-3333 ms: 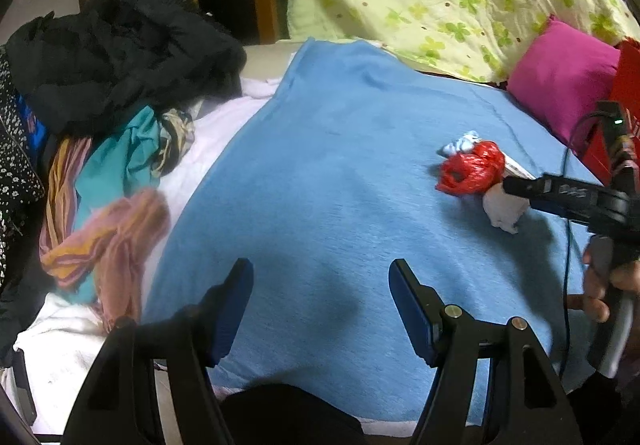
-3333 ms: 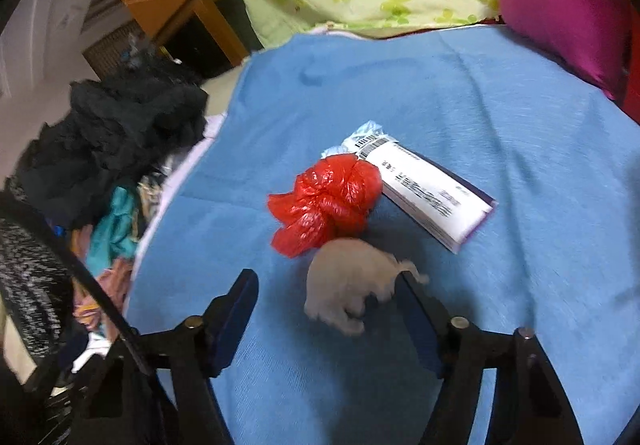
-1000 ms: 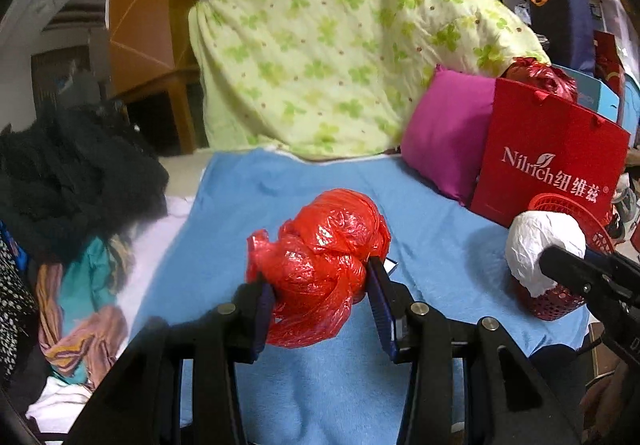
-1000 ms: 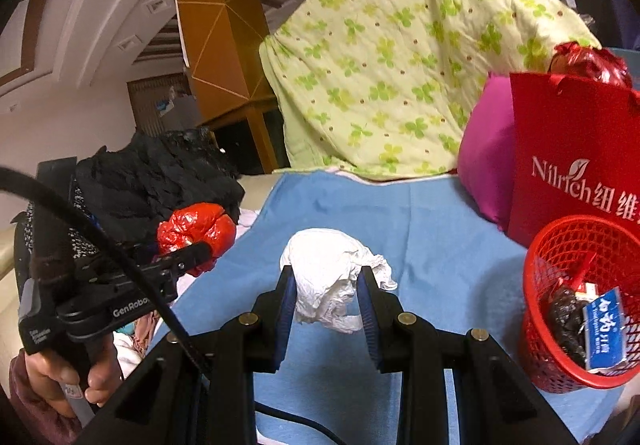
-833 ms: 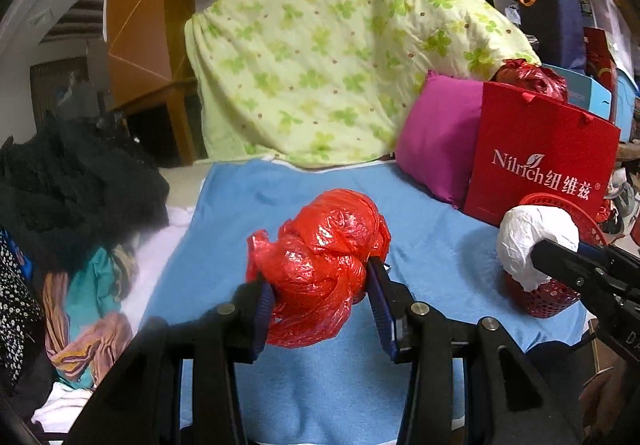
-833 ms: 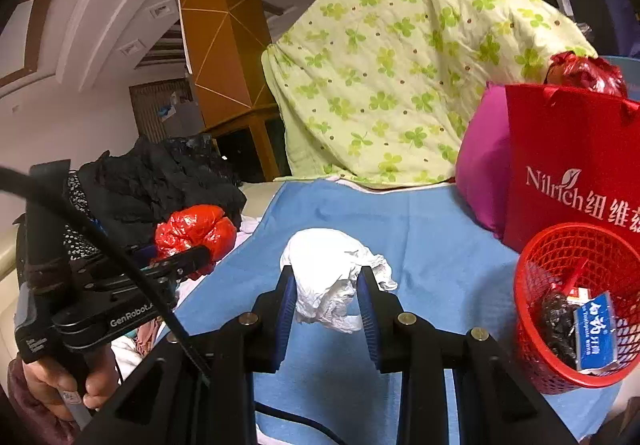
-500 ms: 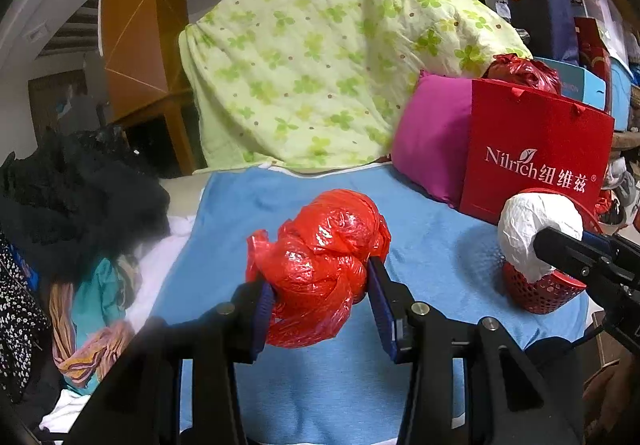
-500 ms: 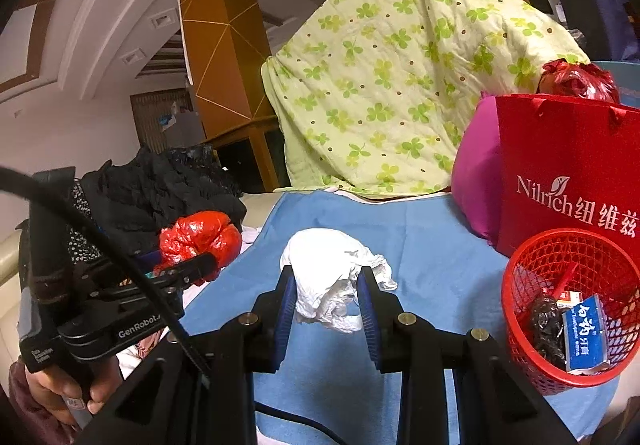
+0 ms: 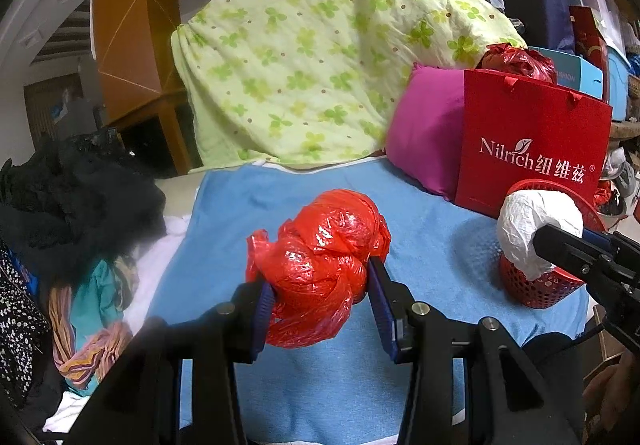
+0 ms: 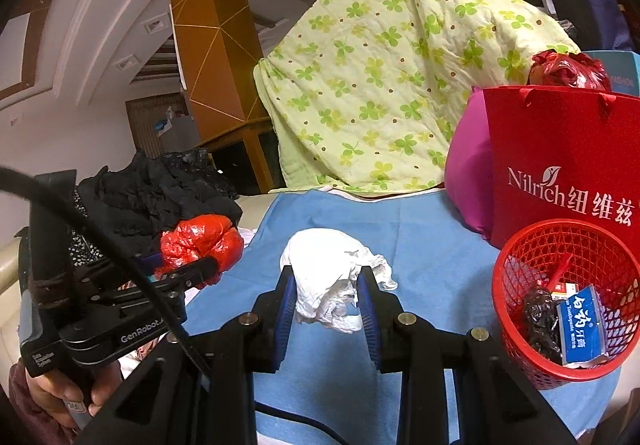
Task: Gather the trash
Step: 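Hold the red bag with the left tool while the right tool holds the tissue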
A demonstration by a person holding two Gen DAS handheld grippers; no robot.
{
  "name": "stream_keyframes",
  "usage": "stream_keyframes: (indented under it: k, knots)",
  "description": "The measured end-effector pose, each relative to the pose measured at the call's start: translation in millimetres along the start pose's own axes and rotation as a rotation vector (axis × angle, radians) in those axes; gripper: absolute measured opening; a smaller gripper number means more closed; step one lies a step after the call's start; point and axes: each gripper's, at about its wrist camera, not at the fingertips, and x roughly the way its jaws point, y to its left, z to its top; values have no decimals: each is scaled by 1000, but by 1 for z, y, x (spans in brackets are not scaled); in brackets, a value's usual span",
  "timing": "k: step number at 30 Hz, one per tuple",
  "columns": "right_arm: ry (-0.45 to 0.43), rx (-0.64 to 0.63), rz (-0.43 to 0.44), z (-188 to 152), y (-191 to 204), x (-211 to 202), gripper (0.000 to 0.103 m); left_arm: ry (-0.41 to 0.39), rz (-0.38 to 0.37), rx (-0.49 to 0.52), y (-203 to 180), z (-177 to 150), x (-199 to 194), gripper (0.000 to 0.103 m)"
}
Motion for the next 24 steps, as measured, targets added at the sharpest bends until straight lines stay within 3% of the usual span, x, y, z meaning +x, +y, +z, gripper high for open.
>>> stream_keyframes:
  k: [24]
  knots:
    - [-14,48,-15,-3,-20,-15,33,17,-12,48,-13,2,8,47]
